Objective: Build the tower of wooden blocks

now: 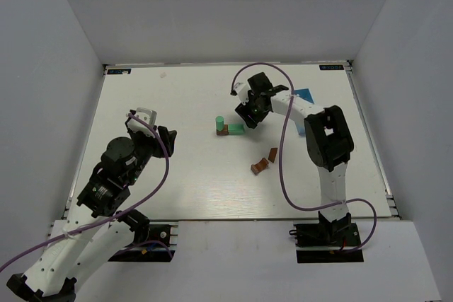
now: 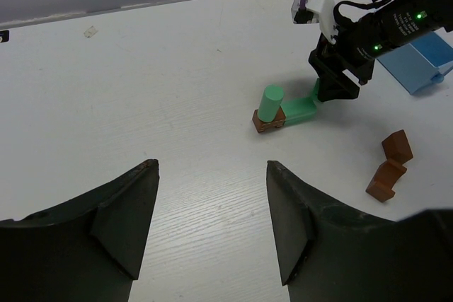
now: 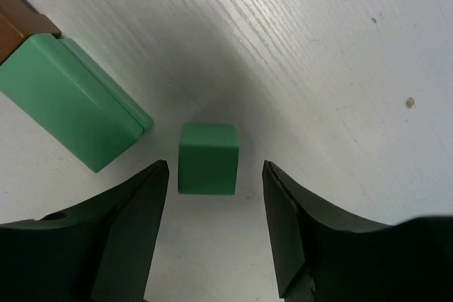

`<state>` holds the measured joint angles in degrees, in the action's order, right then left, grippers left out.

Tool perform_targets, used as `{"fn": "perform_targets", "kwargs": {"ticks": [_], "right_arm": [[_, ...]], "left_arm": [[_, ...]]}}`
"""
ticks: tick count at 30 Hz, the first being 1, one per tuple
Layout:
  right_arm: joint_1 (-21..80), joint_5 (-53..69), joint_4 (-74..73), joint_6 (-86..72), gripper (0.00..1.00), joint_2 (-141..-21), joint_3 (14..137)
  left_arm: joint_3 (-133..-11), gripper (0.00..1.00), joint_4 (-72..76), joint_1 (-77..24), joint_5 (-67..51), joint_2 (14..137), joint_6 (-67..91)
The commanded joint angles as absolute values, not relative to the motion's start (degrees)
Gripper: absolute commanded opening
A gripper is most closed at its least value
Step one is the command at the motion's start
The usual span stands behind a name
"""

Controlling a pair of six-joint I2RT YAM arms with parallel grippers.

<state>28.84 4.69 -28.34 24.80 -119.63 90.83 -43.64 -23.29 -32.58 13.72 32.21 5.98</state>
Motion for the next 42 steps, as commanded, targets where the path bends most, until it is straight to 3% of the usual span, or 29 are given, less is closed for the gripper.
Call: {"fn": "perform_targets", "kwargs": {"ticks": [1, 5, 8, 12, 15, 24, 28, 33, 42], "right_arm": [[28.65, 4.31, -27.86, 24.35, 0.61, -120.67, 93.78], [28.30, 4.39, -28.04, 24.26, 0.56, -121.29, 94.39], [28.21, 4.74, -28.04, 24.08, 0.46, -121.03, 94.22], [28.04, 4.58, -28.04, 25.74, 0.15, -119.45, 92.90], [27.34, 4.22, -27.33, 28.03, 0.00, -115.76, 92.03], [28.04, 18.45, -31.89, 43.74, 0.00, -109.60, 89.56], [28.13, 27.13, -42.87, 50.88, 0.00, -115.20, 99.89], [28.91, 28.30, -53.60, 55.72, 0.00, -121.37, 108.89], [30.50, 26.11, -52.82, 60.64, 0.00, -121.73, 107.49]], "left_arm": [[-43.42, 0.72, -22.41, -32.26, 13.36, 32.26, 5.89], [-43.42, 0.71, -22.41, -32.26, 13.36, 32.78, 5.36], [-43.42, 0.68, -22.41, -32.26, 13.36, 32.78, 5.36], [-43.42, 0.65, -22.41, -32.26, 13.36, 32.78, 5.36], [-43.42, 0.64, -22.41, -32.26, 13.36, 32.78, 5.36], [-43.42, 0.63, -22.41, -32.26, 13.36, 32.78, 5.36], [-43.42, 0.63, -22.41, -32.26, 13.36, 32.78, 5.36], [-43.42, 0.63, -22.41, -32.26, 13.36, 32.78, 5.36], [-43.42, 0.63, -22.41, -32.26, 12.83, 32.78, 5.36]]}}
